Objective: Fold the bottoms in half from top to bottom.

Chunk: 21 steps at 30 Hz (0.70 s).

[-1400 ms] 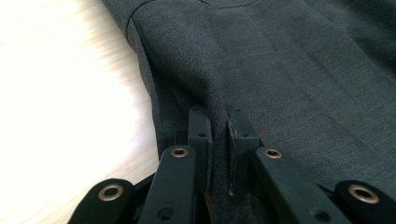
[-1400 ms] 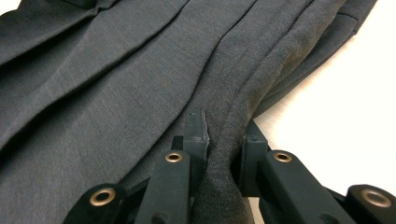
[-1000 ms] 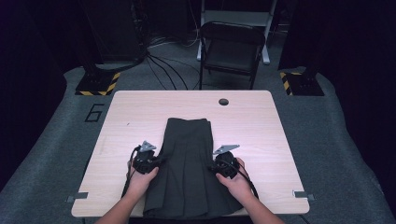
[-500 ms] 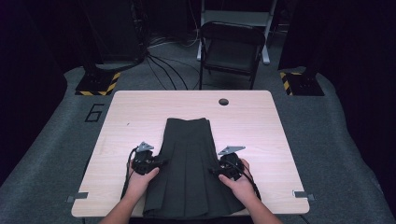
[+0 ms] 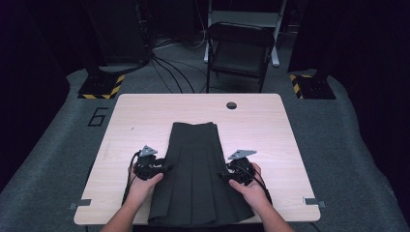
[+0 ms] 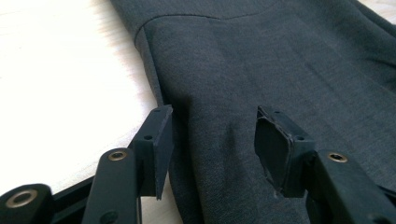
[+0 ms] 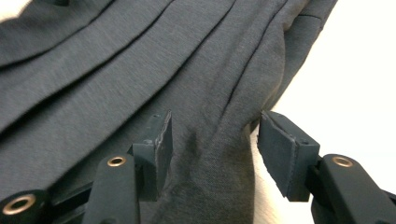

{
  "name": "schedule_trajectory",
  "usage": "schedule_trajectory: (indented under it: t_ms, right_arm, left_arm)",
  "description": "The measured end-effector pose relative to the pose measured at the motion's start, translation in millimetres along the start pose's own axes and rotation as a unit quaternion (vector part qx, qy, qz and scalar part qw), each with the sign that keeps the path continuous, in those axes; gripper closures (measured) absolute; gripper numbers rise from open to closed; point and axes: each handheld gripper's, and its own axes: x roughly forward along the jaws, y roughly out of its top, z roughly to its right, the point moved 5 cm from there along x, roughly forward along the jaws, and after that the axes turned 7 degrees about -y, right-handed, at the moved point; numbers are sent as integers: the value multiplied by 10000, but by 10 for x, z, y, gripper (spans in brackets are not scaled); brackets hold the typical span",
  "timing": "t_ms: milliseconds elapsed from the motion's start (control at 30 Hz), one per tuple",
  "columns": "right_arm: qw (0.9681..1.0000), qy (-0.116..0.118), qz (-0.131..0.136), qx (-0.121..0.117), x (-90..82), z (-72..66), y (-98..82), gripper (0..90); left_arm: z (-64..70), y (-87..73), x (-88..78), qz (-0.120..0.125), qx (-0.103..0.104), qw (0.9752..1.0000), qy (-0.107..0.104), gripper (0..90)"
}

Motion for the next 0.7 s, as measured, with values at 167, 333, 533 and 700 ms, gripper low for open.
schedule_trajectory:
  t_ms: [167,333,533,700]
  right_arm:
    - [9999,112,41,8,-21,-10,60,416]
    - [9998,126,123,-1,-58,7,171,359]
    - [9998,196,84,17,-43,-5,244,294]
    - [9998,140,135,-48,-31,5,319,378]
  left_arm:
    - [-4,57,-12,-16,-25,10000,-50,461]
    - [13,127,-24,-92,-13,9999,-108,473]
    - [16,199,-21,-93,35,9999,-91,476]
    - [-8,257,-3,-93,127,9999,7,475]
